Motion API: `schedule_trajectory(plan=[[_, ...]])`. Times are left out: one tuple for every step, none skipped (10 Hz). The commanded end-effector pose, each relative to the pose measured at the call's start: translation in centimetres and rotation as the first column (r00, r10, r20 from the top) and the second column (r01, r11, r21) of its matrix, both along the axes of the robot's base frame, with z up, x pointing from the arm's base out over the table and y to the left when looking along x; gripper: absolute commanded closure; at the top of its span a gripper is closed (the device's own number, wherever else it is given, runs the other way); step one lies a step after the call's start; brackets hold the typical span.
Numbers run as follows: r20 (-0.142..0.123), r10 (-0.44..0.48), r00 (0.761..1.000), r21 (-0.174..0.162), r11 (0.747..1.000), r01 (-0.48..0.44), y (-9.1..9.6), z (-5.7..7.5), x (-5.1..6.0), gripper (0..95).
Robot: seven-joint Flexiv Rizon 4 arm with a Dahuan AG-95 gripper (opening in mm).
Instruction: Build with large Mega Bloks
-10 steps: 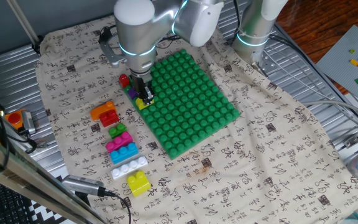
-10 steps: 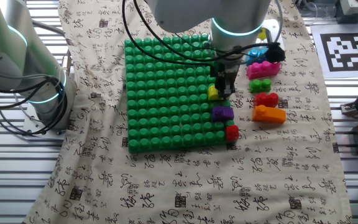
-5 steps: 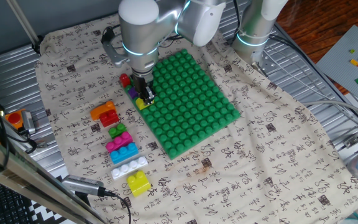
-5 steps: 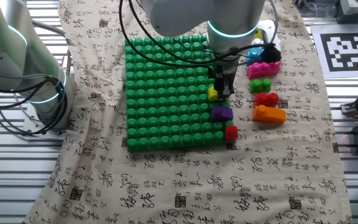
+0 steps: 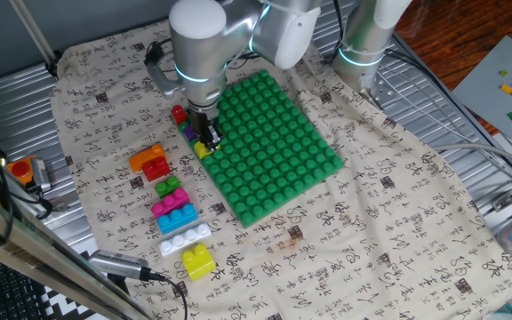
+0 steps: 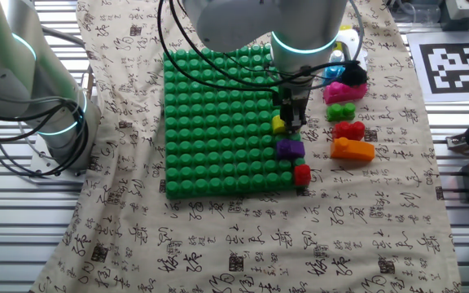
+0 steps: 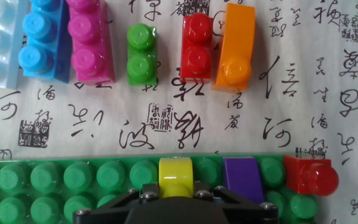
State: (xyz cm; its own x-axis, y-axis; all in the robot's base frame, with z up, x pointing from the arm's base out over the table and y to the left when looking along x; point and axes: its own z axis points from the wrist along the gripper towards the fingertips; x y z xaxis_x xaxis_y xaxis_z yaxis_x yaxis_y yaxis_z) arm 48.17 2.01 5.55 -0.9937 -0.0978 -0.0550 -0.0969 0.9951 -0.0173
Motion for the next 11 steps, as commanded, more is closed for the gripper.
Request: schedule_trajectory(plan=[[-0.001,-0.001,1.000,0.006,1.000,0.001,-0.08,-0.13,-0.03,95.0],[-0.002,-0.006,1.000,0.008,1.000,0.006,-0.08,-0.13,-0.03,95.0],[-0.005,-0.041,0.999,0.014,0.999,0.041,-0.08,-0.13,-0.01,95.0],[-0.005,-0.051,0.999,0.012,0.999,0.051,-0.08,-0.17,0.00,95.0],[-0.007,-0.046,0.999,0.011,0.999,0.046,-0.11,-0.30,0.02,95.0],[-0.007,-0.043,0.999,0.011,0.999,0.043,-0.13,-0.44,0.04,95.0],[-0.006,-0.040,0.999,0.011,0.999,0.040,-0.14,-0.53,0.06,95.0],[-0.007,-0.038,0.999,0.010,0.999,0.038,-0.14,-0.54,0.06,95.0],[-0.008,-0.038,0.999,0.009,0.999,0.038,-0.14,-0.54,0.06,95.0],[-0.008,-0.038,0.999,0.007,0.999,0.038,-0.14,-0.54,0.06,95.0],[-0.007,-0.040,0.999,0.005,0.999,0.040,-0.14,-0.53,0.06,95.0]])
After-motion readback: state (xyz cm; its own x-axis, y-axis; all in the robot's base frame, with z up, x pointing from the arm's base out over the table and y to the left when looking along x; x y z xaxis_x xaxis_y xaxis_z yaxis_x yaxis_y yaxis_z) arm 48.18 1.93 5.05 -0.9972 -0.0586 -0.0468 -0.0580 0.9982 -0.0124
